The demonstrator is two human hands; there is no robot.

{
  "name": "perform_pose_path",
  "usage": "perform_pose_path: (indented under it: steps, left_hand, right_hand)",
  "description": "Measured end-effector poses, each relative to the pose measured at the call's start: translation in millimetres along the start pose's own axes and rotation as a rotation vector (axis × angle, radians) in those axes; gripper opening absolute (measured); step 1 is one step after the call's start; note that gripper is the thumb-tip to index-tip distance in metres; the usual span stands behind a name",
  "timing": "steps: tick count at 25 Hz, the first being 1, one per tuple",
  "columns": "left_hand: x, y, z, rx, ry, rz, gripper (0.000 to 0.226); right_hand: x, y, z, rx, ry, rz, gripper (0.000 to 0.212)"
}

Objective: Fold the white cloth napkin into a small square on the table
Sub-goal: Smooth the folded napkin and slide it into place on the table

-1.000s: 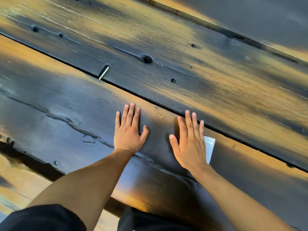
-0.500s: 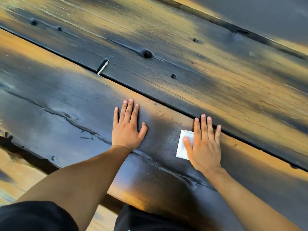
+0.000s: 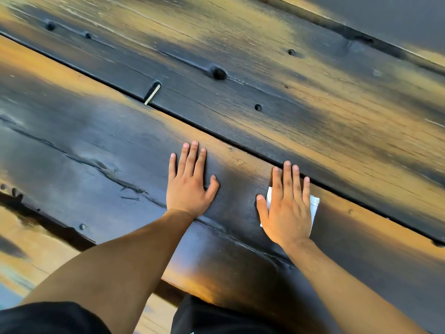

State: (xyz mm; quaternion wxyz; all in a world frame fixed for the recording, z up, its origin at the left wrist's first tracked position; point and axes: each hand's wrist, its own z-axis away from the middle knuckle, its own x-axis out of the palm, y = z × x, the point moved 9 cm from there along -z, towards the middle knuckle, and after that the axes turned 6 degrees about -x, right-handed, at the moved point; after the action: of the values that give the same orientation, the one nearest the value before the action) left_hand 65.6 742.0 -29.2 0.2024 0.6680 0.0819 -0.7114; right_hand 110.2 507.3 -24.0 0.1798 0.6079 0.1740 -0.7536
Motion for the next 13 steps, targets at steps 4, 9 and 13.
perform_pose_path:
  steps: [4, 9, 13]
  left_hand:
    - [-2.7, 1.2, 1.2, 0.005, 0.006, 0.003, 0.076]
    - [-2.4, 0.5, 0.2, 0.000, 0.004, 0.008, 0.076]
    - [-1.1, 0.3, 0.9, 0.012, 0.013, -0.002, 0.076]
  right_hand:
    - [-7.0, -0.8, 1.1, 0.022, -0.012, -0.006, 0.076]
    - [-34.3, -19.6, -6.9, -0.056, 0.132, -0.060, 0.072]
    - [-14.2, -28.4, -18.7, -0.090, 0.042, -0.041, 0.071]
